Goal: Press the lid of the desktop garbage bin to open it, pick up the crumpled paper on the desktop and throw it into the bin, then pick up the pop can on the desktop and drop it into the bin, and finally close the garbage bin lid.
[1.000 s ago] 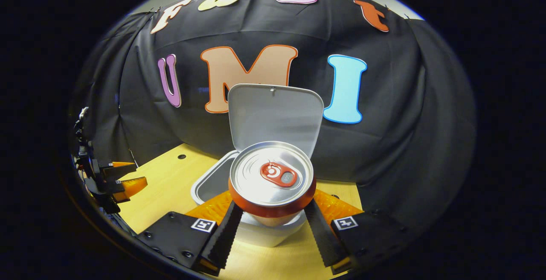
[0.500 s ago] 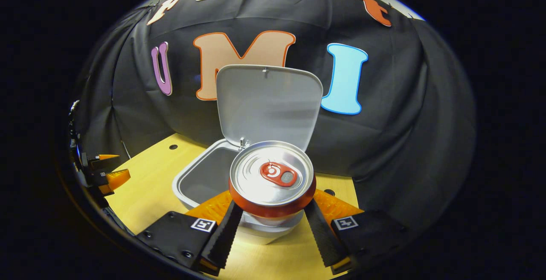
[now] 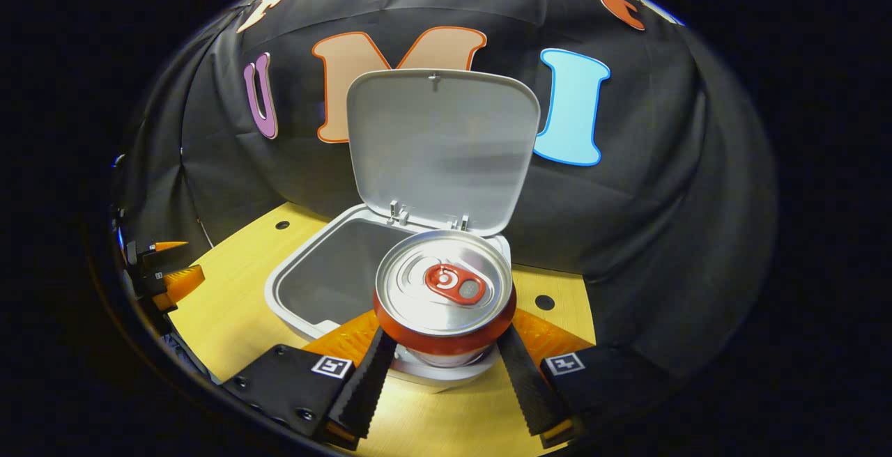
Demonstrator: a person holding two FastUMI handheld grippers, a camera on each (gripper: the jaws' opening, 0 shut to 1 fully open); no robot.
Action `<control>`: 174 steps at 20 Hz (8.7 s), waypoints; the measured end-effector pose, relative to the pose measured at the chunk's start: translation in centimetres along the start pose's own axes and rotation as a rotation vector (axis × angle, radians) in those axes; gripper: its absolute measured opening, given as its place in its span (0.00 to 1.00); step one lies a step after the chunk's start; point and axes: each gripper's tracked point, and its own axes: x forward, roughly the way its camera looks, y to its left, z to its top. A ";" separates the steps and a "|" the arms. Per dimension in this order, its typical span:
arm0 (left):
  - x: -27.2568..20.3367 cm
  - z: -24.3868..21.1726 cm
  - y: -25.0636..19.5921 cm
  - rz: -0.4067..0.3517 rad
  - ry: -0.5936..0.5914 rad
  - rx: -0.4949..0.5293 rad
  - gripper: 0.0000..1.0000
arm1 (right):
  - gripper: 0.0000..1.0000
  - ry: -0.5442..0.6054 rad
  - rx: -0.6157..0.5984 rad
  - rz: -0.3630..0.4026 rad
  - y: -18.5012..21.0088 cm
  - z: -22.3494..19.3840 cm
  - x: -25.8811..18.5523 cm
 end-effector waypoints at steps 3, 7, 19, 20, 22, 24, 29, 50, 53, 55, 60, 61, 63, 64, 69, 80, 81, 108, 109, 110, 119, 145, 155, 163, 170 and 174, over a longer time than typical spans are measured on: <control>0.0 0.1 0.0 0.002 0.001 0.000 0.88 | 0.83 0.006 0.003 0.003 0.0 -0.3 0.3; 0.2 0.0 -0.1 0.000 0.002 -0.001 0.88 | 0.83 0.005 0.004 0.009 0.1 -0.4 0.4; 0.0 0.0 0.1 0.003 -0.004 -0.009 0.88 | 0.89 -0.034 0.037 0.012 0.1 0.7 -0.3; -0.1 -0.1 0.2 0.003 -0.006 -0.008 0.88 | 0.87 -0.049 0.042 0.011 0.1 1.2 -0.5; -0.2 0.0 0.2 0.002 -0.009 -0.007 0.88 | 0.88 -0.080 0.055 0.008 0.2 2.2 -0.8; -0.1 0.0 0.1 -0.005 -0.009 -0.002 0.88 | 0.88 -0.105 0.060 0.003 0.3 3.3 -0.9; 0.0 0.1 0.1 -0.043 -0.017 0.019 0.88 | 0.88 -0.157 0.053 -0.021 1.0 6.0 -1.2; 1.6 -1.4 3.7 -0.108 -0.002 0.018 0.88 | 0.87 -0.386 -0.022 -0.126 1.2 21.8 -2.2; 1.8 -1.7 4.3 -0.099 0.004 0.008 0.88 | 0.84 -0.428 -0.017 -0.142 0.6 24.3 -2.0; 2.0 -1.8 4.7 -0.091 0.008 0.003 0.88 | 0.87 -0.445 -0.012 -0.147 0.3 25.4 -1.7; 2.2 -1.9 5.9 -0.065 0.006 -0.004 0.88 | 0.89 -0.457 0.019 -0.149 -0.1 26.7 -0.1; 2.3 -1.8 6.2 -0.059 0.006 -0.005 0.88 | 0.84 -0.449 0.025 -0.146 0.0 26.7 0.3; 2.3 -1.8 6.5 -0.048 0.007 -0.007 0.88 | 0.87 -0.431 0.035 -0.144 -0.2 26.5 1.4; 2.4 -1.8 6.8 -0.042 0.007 -0.008 0.88 | 0.87 -0.418 0.037 -0.145 -0.3 26.3 2.0; 2.4 -1.6 7.4 -0.024 0.000 0.002 0.87 | 0.89 -0.355 0.052 -0.144 -0.8 24.8 3.6; 2.3 -1.1 6.7 -0.022 -0.013 -0.003 0.87 | 0.83 -0.318 0.101 -0.092 0.4 21.3 0.9; 2.2 -1.1 6.7 -0.020 -0.014 -0.001 0.89 | 0.83 -0.315 0.100 -0.090 0.4 21.0 0.6; 0.9 0.3 4.5 -0.016 -0.040 0.033 0.88 | 0.81 -0.137 0.173 -0.051 3.8 5.7 -1.6; 0.9 0.3 4.5 -0.017 -0.039 0.034 0.88 | 0.81 -0.119 0.171 -0.055 3.9 5.0 -1.5; 0.9 0.4 4.4 -0.017 -0.039 0.035 0.88 | 0.81 -0.108 0.169 -0.057 4.0 4.5 -1.4; 1.0 0.2 3.8 -0.022 -0.029 0.038 0.91 | 0.82 -0.052 0.175 -0.074 4.8 1.6 -0.8; 0.0 2.0 2.6 -0.049 -0.063 0.081 0.91 | 0.77 -0.154 0.191 -0.132 5.5 1.0 -1.4; -1.1 8.4 2.0 -0.019 -0.195 0.060 0.91 | 0.80 -0.344 0.132 -0.091 8.1 4.5 -4.9; -3.3 12.7 1.6 0.008 -0.304 0.012 0.90 | 0.81 -0.392 0.094 -0.033 11.5 3.5 -7.3; -4.7 13.8 2.3 0.038 -0.357 -0.004 0.90 | 0.79 -0.401 0.089 0.007 13.3 2.7 -8.1; -4.8 13.4 2.8 0.058 -0.347 0.004 0.95 | 0.80 -0.401 0.075 0.017 13.7 2.7 -8.0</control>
